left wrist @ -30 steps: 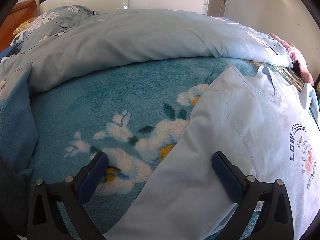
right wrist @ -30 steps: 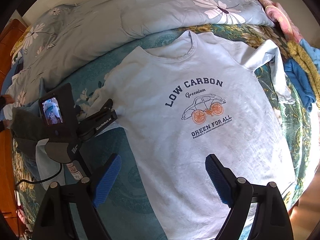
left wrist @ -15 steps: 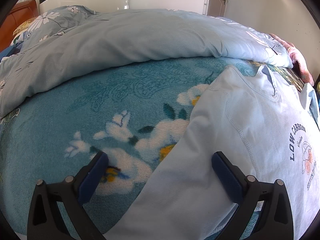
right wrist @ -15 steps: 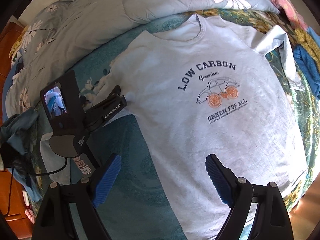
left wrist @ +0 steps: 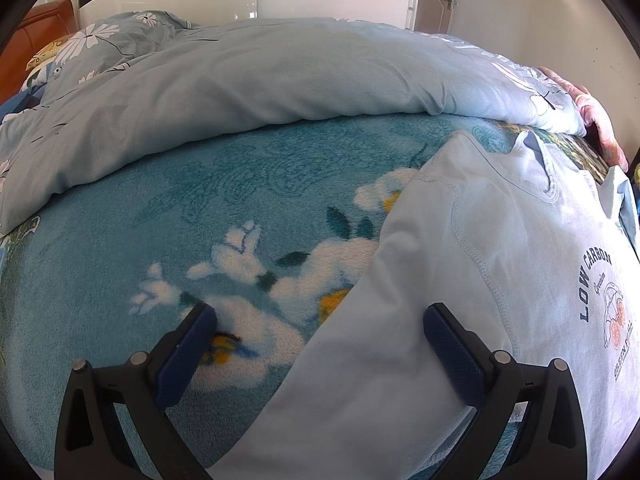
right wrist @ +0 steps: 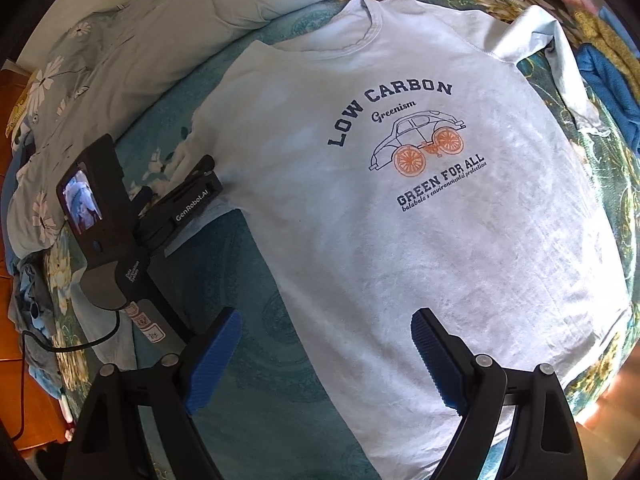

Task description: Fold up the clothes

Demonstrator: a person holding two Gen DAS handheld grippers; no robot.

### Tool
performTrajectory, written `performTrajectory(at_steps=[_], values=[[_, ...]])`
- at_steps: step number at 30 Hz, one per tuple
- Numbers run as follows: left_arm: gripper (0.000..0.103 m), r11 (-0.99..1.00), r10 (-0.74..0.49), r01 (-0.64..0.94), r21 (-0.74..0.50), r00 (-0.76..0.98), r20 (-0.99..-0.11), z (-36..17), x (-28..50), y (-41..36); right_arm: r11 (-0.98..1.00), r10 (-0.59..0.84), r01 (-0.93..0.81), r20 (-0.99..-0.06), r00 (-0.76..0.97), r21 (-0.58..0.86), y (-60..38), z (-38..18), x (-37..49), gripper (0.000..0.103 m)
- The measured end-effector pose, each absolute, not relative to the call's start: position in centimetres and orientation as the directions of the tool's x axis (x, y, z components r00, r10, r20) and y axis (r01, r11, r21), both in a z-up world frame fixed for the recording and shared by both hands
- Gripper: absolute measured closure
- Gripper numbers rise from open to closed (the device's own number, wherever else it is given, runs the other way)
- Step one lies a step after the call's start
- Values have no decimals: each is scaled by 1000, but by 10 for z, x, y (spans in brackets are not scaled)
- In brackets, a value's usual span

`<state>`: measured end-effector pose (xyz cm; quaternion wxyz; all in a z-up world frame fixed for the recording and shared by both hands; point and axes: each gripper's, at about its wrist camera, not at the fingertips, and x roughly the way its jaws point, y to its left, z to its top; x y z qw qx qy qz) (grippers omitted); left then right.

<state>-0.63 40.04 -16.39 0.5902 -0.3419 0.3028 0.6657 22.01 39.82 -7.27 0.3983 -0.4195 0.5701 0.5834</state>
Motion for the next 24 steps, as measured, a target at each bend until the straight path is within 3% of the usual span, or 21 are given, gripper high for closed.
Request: performTrajectory(at_steps=[6, 9, 18, 24], values=[[0, -122, 579, -993, -2, -69, -812, -166, -2, 400, -19, 24, -946, -946, -325, 324, 391, -73, 225, 14], [0, -122, 579, -993, -1, -70, -813, -165, -4, 398, 56, 111, -969, -966, -233, 240, 385, -79, 235, 14], [0, -131, 558, -991, 1, -74, -827, -163, -9, 394, 35, 124, -974, -968, -217, 222, 378, -74, 256, 14], [0, -126, 592, -992, 29, -98, -800, -109, -4, 373, 30, 178, -975, -961, -213, 221, 380, -56, 268, 14]])
